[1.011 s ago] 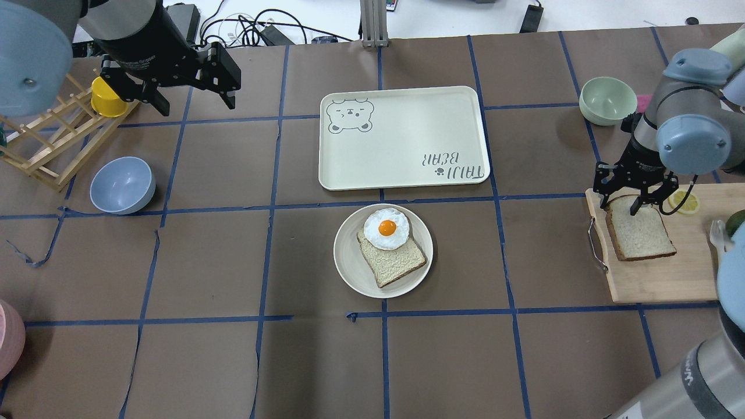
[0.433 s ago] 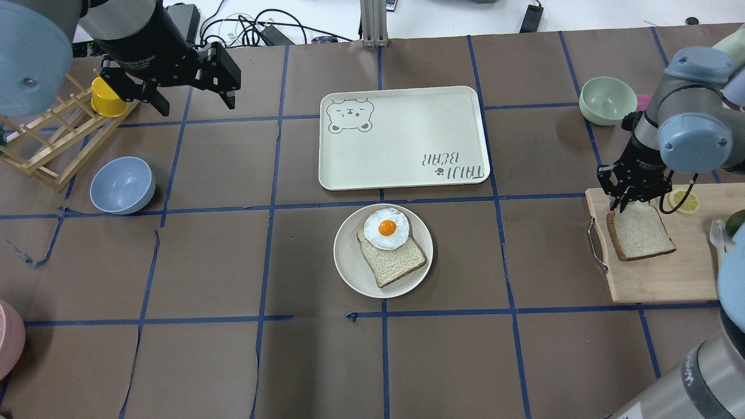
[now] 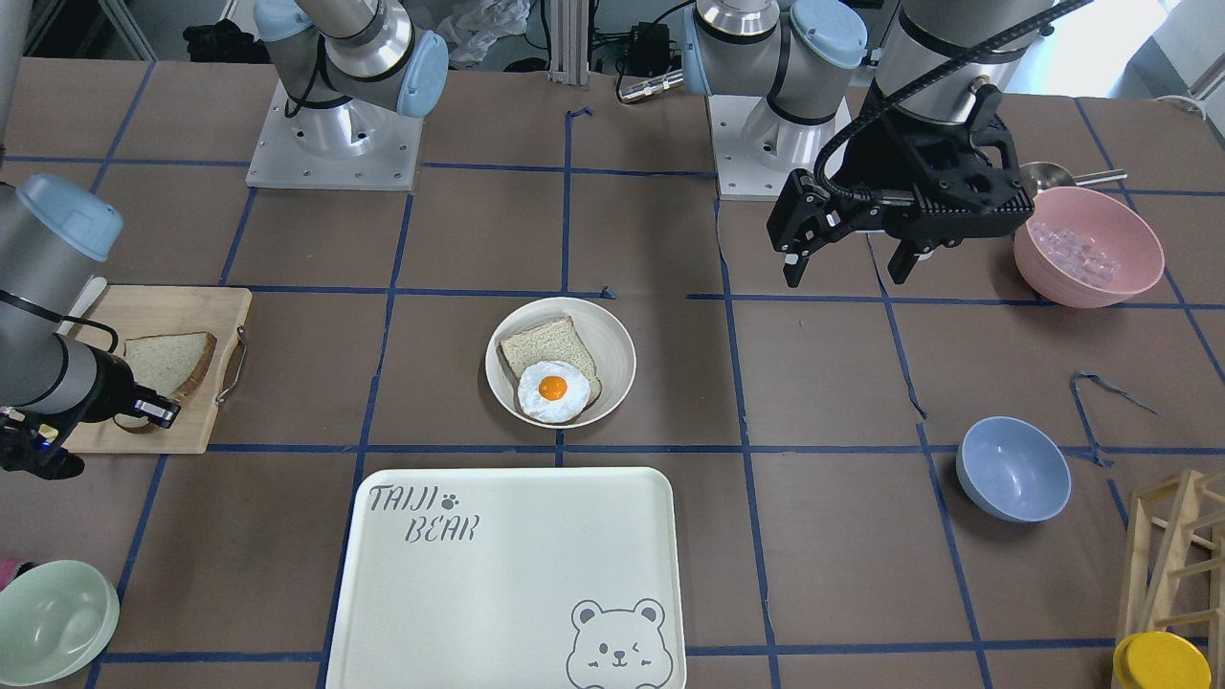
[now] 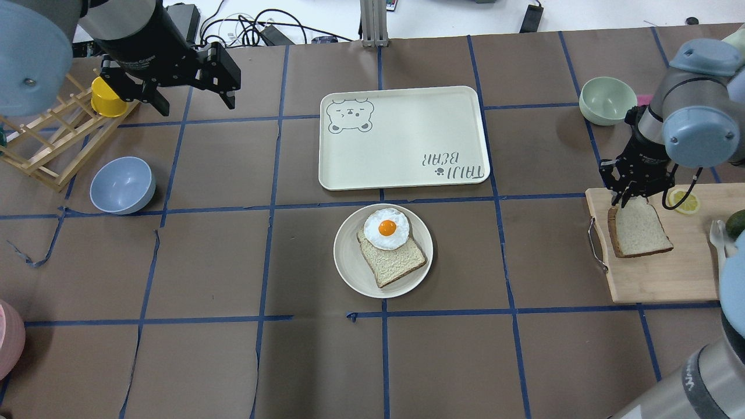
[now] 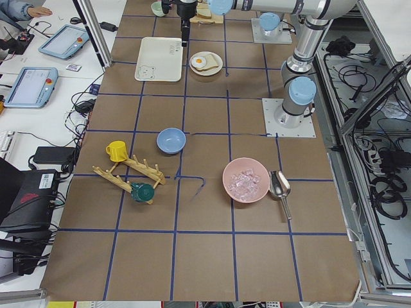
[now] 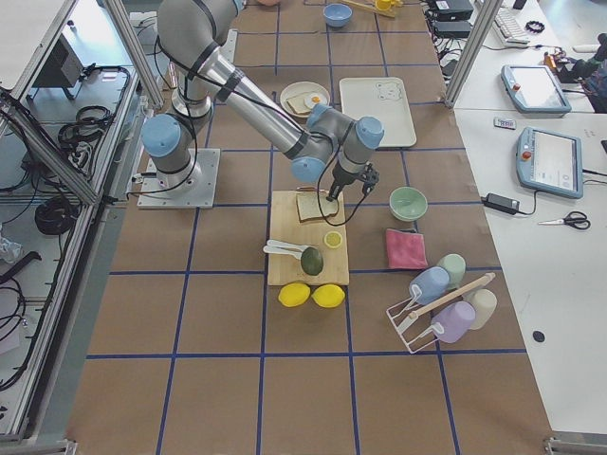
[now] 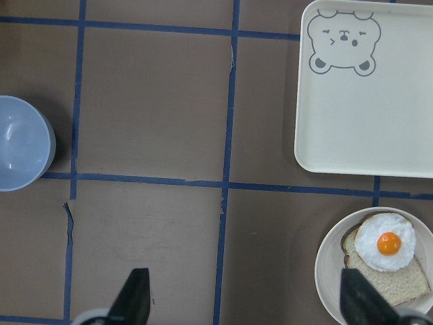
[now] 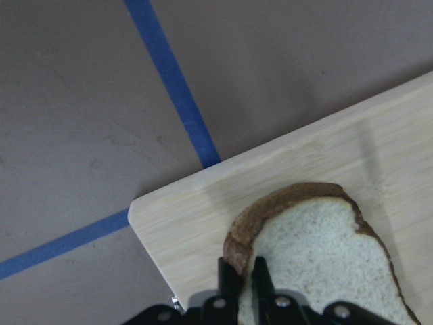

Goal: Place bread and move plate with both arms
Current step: 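Lower the right gripper and pinch the bread slice's edge, then lift the bread slice and carry it toward the white plate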

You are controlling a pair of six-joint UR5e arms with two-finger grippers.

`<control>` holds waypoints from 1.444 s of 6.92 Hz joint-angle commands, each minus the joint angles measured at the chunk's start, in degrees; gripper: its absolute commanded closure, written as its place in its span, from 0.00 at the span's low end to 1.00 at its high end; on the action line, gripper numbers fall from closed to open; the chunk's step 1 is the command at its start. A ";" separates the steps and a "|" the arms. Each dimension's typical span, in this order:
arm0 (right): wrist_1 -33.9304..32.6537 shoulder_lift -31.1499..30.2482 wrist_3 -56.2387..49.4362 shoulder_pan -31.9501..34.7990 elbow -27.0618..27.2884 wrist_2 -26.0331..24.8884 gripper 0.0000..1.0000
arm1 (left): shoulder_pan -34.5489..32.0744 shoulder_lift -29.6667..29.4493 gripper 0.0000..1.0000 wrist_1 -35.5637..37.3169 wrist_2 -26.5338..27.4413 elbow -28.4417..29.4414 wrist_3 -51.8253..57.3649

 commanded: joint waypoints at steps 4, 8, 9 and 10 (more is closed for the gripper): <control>19.36 -2.94 4.61 0.78 -12.10 0.14 1.00 | 0.16 0.00 0.00 0.00 0.00 -0.02 0.06; 27.39 -3.91 19.96 11.13 -18.96 2.50 1.00 | 0.95 0.09 0.00 0.09 0.62 -0.02 2.17; 27.31 -3.83 25.92 15.86 -19.41 3.30 1.00 | 0.95 0.00 0.00 0.09 0.44 0.06 2.17; 26.79 -3.30 30.15 20.95 -20.20 4.70 1.00 | 0.95 -0.26 0.00 0.17 0.35 -0.02 2.17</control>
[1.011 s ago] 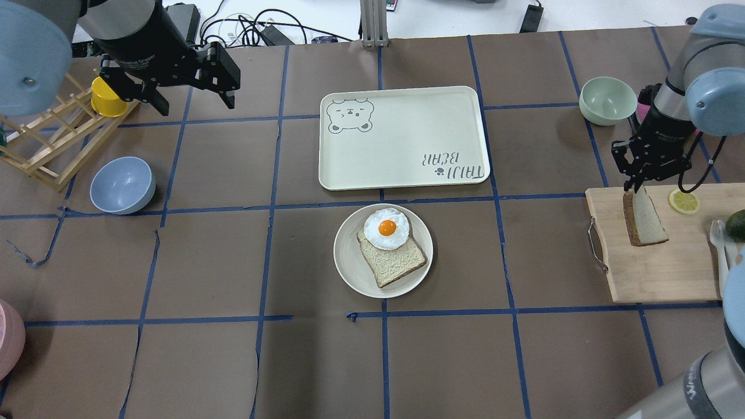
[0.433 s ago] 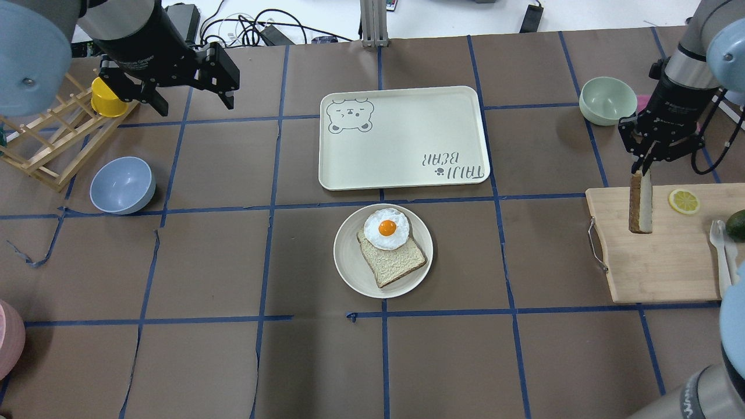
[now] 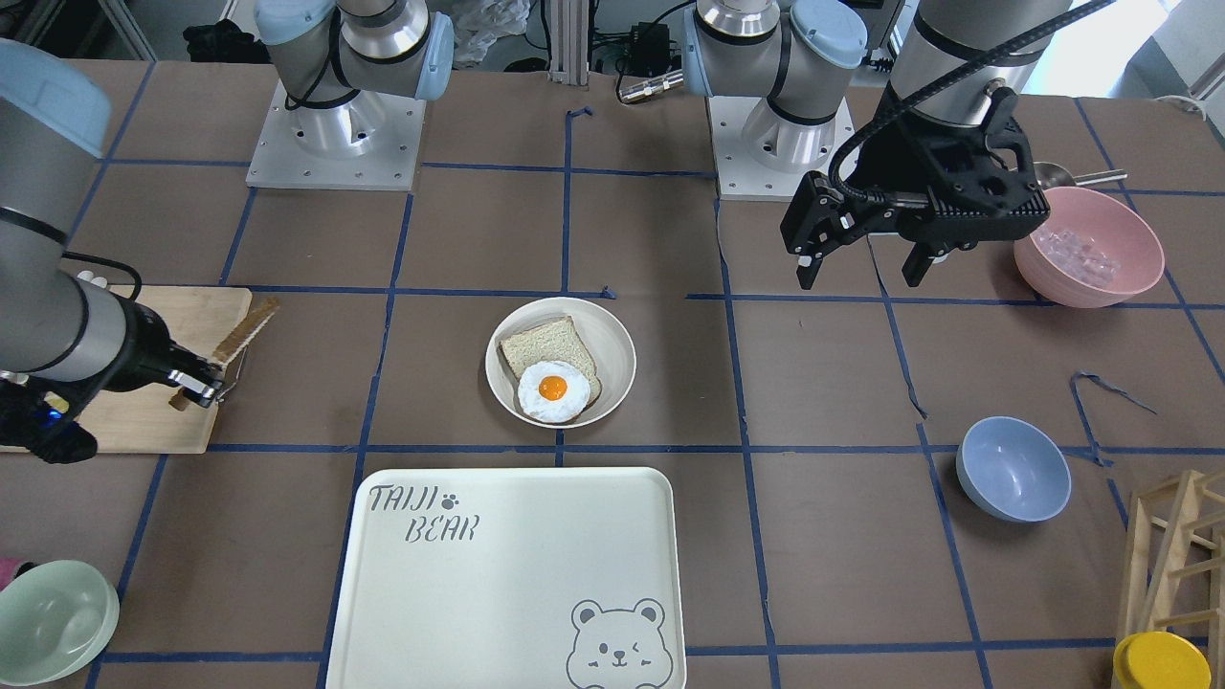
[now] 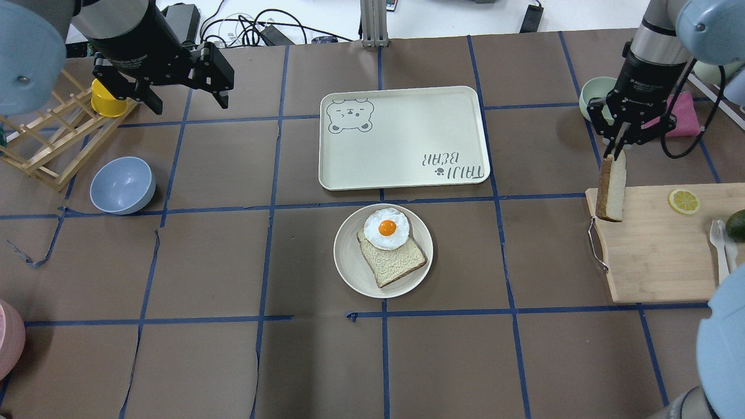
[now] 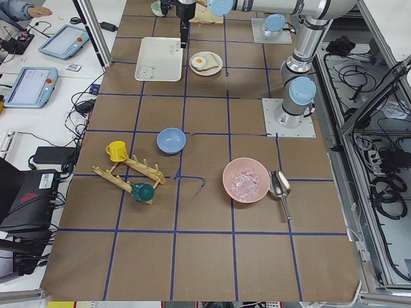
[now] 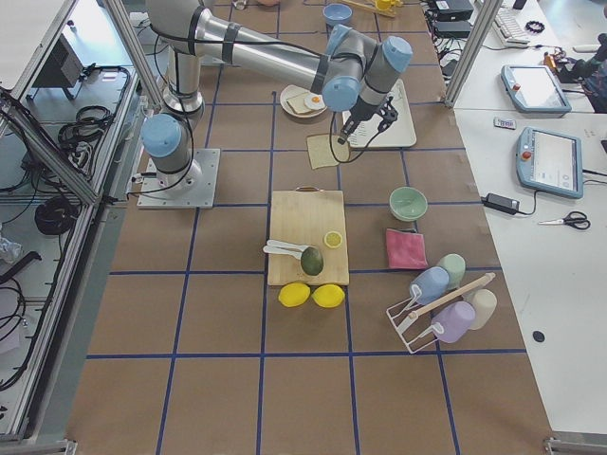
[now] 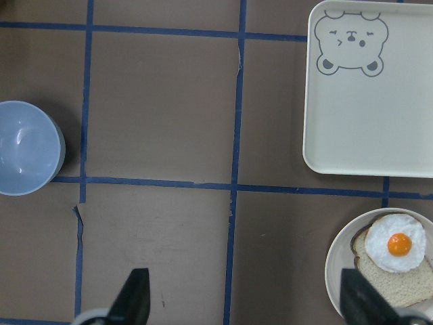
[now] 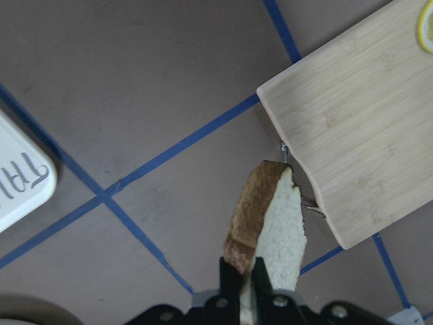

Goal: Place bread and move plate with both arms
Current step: 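Lift the bread slice and carry it toward the white plate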

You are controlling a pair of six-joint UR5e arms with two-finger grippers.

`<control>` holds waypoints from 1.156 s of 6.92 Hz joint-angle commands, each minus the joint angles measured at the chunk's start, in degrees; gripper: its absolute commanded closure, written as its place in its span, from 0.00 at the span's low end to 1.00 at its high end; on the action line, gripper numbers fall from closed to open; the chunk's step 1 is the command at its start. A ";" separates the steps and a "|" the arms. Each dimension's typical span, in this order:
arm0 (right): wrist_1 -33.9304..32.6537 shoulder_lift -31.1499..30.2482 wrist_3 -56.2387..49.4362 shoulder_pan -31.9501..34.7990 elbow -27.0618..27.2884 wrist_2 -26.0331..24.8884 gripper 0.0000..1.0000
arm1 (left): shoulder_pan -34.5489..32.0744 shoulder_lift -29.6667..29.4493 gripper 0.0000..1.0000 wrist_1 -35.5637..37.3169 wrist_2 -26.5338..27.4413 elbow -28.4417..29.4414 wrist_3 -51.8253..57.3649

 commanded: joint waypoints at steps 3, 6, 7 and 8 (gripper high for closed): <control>-0.61 3.03 18.36 16.50 -3.82 4.65 1.00 | -0.22 -0.22 0.00 0.07 -0.37 -0.04 0.00; -3.59 6.03 29.52 24.42 -4.19 6.48 1.00 | -0.05 -0.04 0.00 -0.02 -0.37 -0.05 0.09; -3.60 6.55 30.07 25.75 -4.10 7.19 1.00 | 0.04 -0.13 0.00 0.07 -0.46 -0.05 0.09; -3.51 7.08 30.08 27.07 -3.75 7.29 1.00 | -0.13 -0.04 0.00 -0.02 -0.29 -0.05 0.09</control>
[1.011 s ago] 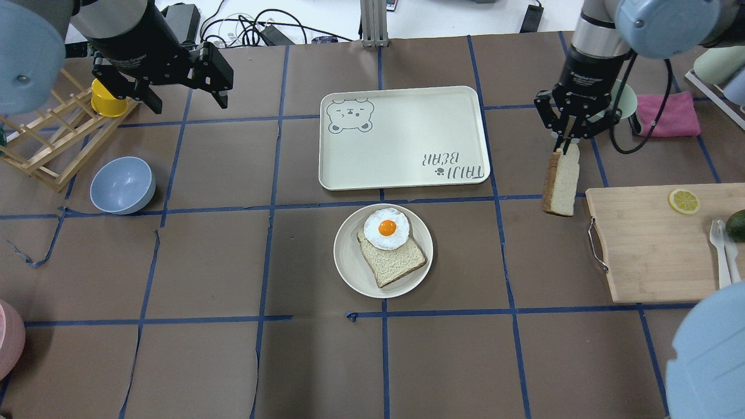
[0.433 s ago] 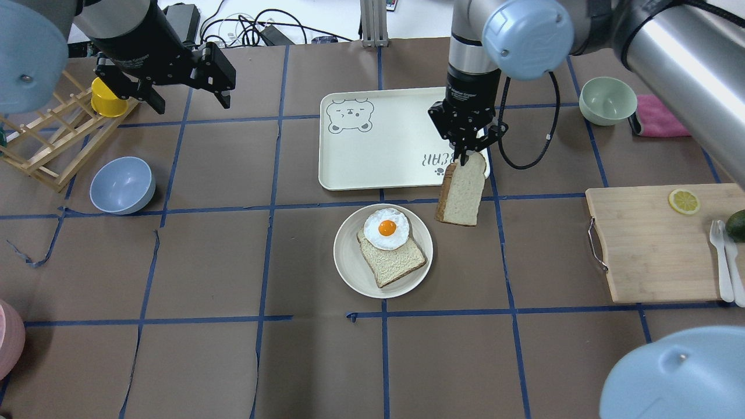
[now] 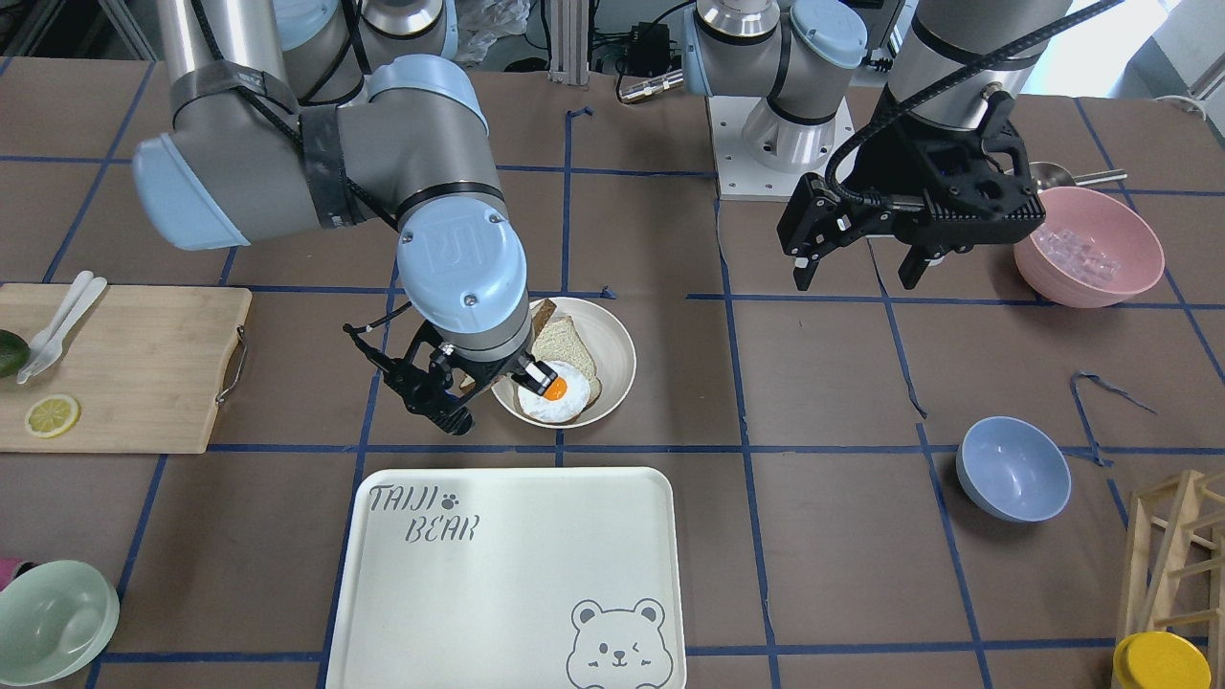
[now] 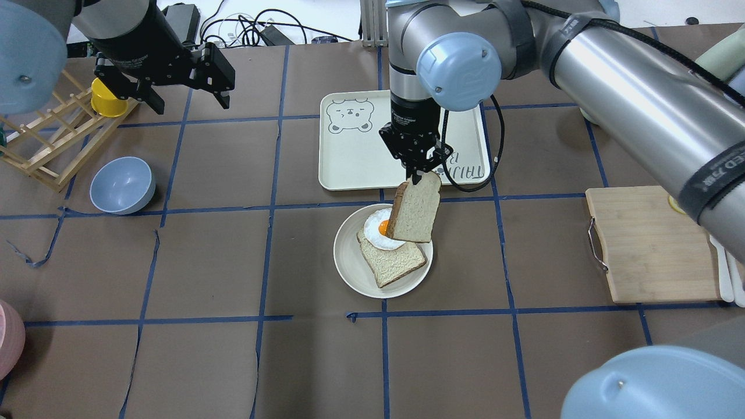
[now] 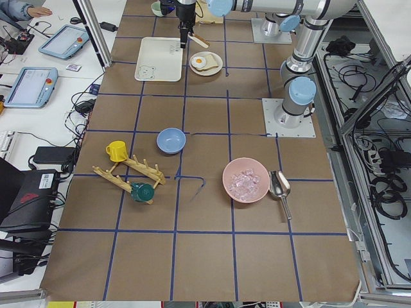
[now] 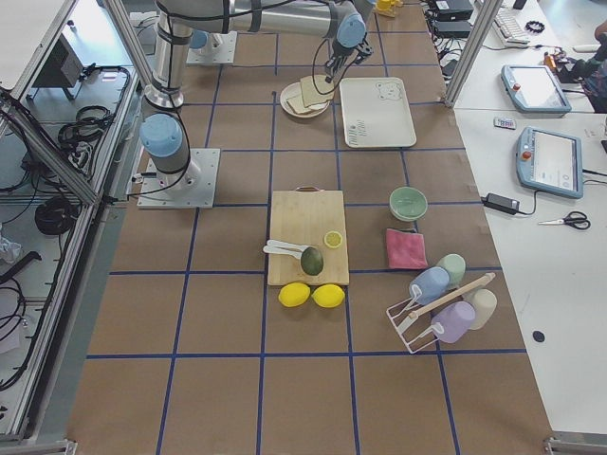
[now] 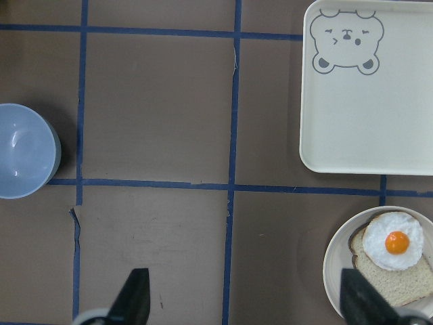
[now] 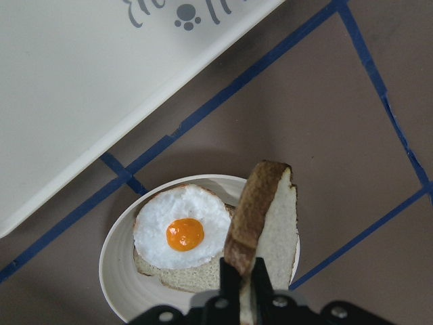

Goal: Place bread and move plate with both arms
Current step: 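Lower the bread onto the egg on the plate and release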

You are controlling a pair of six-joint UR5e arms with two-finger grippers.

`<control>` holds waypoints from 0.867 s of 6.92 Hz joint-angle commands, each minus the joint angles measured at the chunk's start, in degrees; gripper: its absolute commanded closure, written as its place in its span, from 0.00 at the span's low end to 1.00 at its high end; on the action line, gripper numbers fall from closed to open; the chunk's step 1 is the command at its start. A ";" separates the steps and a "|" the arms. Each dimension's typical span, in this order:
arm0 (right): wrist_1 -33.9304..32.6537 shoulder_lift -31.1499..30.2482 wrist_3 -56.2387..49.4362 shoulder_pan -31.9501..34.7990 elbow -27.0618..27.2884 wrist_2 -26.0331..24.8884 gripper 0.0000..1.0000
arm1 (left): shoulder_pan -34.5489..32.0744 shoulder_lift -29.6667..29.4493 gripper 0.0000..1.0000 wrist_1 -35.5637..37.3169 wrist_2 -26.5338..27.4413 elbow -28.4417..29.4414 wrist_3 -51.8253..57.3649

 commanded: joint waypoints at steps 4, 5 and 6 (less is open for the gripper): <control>-0.02 3.75 2.22 4.63 1.94 0.30 1.00 | -0.08 0.05 0.00 -0.05 0.02 -0.01 0.00; -0.11 3.84 2.66 4.63 2.13 0.21 1.00 | 0.09 0.05 0.00 -0.05 0.02 -0.01 0.09; -0.20 3.84 3.18 4.63 2.04 -0.05 1.00 | 0.01 0.05 0.00 -0.05 0.02 -0.09 0.09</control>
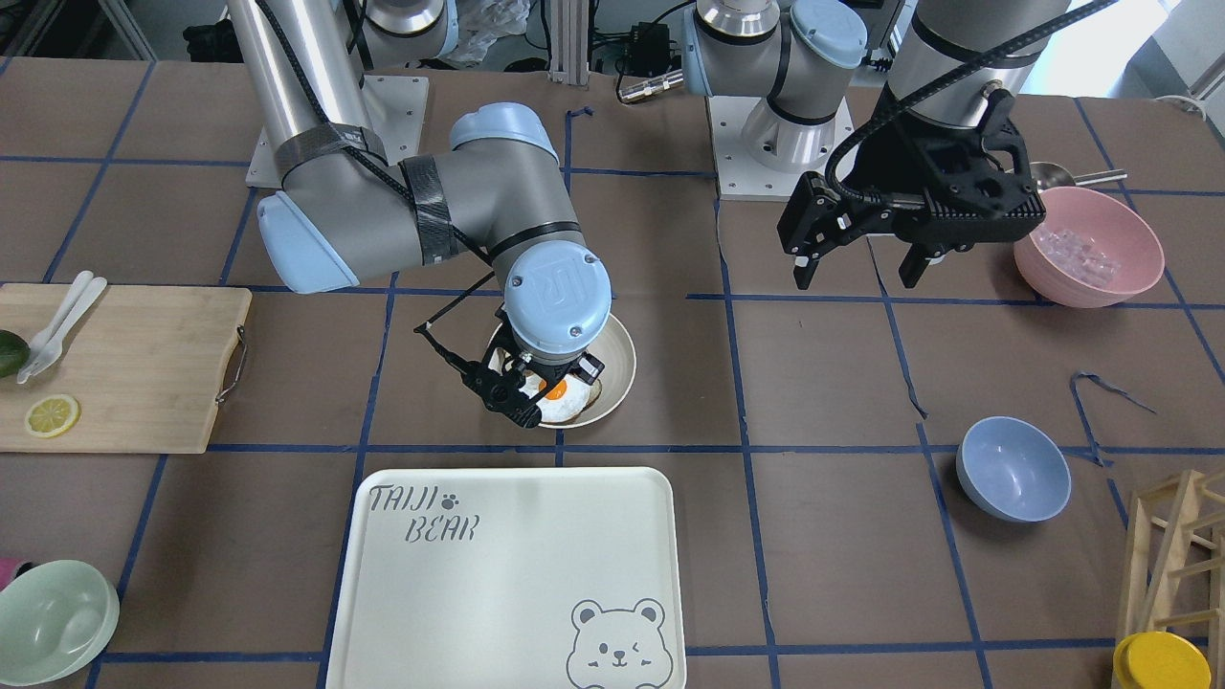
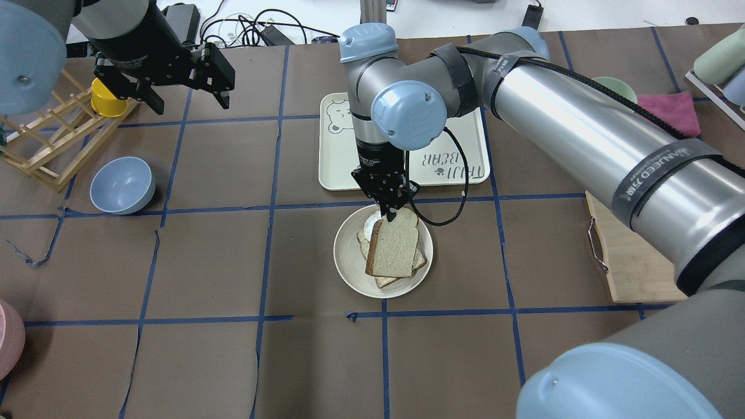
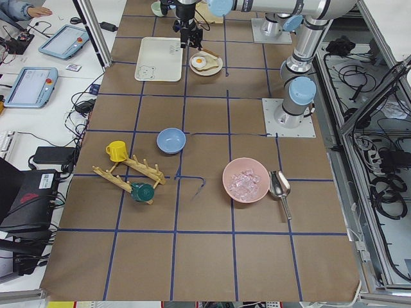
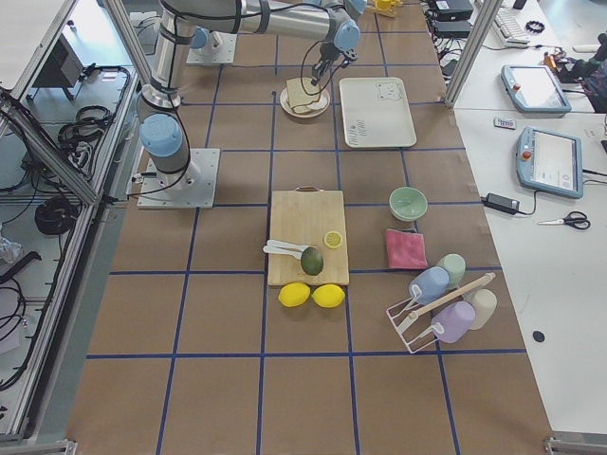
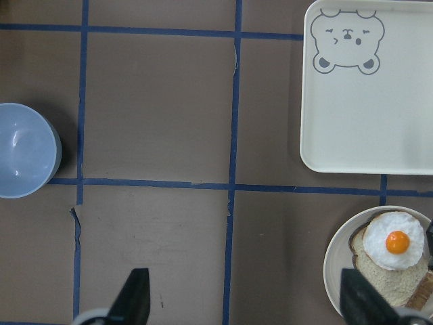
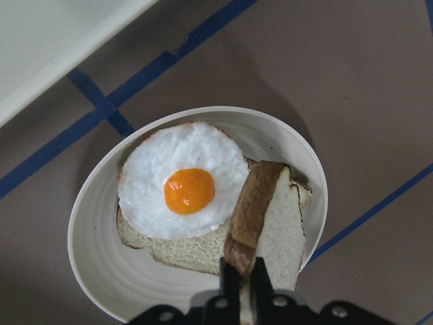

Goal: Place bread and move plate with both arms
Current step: 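Lower the bread onto the egg on the plate and release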

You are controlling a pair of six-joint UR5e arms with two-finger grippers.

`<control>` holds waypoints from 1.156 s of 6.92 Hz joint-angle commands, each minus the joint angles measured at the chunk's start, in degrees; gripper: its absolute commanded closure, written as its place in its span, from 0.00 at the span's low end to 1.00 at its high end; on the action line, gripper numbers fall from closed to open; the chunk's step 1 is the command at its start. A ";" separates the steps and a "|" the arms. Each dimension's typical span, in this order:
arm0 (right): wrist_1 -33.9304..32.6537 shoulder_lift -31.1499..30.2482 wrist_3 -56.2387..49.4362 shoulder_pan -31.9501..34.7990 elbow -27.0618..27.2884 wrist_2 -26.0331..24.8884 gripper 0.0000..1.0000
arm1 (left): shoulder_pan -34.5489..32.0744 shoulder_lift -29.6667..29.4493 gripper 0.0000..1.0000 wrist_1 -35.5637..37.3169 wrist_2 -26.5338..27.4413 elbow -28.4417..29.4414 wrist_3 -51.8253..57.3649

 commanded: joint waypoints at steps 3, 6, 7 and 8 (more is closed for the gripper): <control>-9.32 0.58 -0.45 -0.40 0.48 -2.42 0.66 | 0.18 -0.08 0.00 0.00 -0.09 0.03 0.03; -11.36 0.32 -0.63 -0.40 0.75 -4.81 0.10 | 0.17 -0.08 0.00 0.00 0.00 0.03 0.03; -11.54 -0.20 -0.71 -1.10 0.48 -4.72 0.08 | 0.09 0.00 0.00 0.00 0.09 0.03 0.03; -12.32 -1.42 -1.85 -1.54 0.48 -4.81 0.04 | 0.09 0.00 0.00 0.00 0.26 -0.06 0.03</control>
